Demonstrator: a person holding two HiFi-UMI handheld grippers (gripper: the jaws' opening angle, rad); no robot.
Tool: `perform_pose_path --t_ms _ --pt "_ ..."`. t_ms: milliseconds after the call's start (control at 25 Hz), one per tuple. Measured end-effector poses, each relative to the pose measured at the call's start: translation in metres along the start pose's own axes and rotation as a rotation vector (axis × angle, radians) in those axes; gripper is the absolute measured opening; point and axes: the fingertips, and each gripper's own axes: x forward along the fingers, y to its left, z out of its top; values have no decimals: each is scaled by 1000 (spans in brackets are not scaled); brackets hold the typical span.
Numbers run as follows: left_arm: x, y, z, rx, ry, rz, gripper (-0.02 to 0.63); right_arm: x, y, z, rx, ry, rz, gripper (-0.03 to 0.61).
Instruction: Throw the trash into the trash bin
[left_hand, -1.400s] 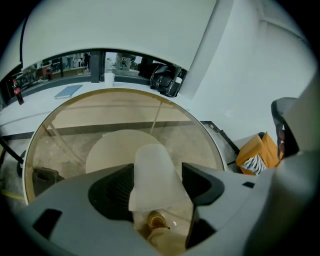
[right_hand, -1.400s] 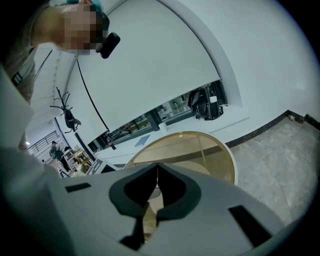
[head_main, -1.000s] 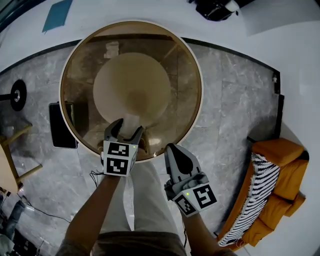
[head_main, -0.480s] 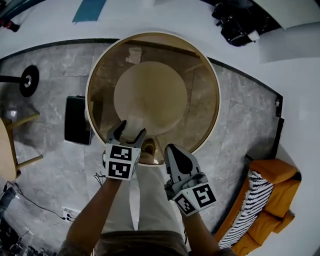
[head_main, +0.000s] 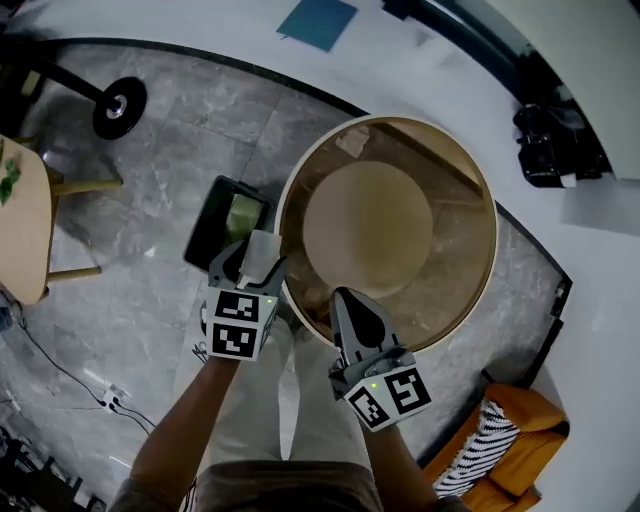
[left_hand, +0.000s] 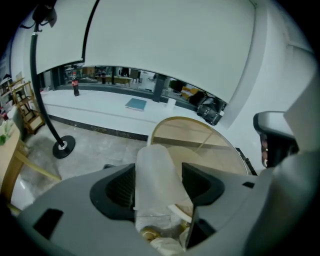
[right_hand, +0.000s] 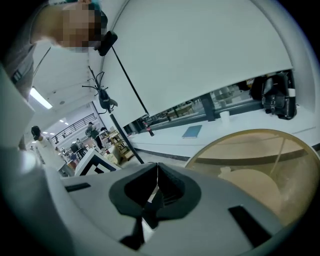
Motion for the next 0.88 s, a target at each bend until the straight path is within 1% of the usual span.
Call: perform_pose_path --t_ms 160,320,480,600,880 --pt "-25 67 -2 -32 -28 58 298 50 49 2 -32 32 76 19" --pt "-34 108 -14 -67 -26 84 298 80 78 -4 -45 60 113 19" --pt "-30 127 -27 -118 -21 99 298 93 85 -11 -52 86 115 20" --pt "-22 136 -37 -153 -15 99 298 98 82 -19 -57 103 107 20" --pt "11 145 -59 -147 16 99 298 109 68 -48 -52 146 95 18"
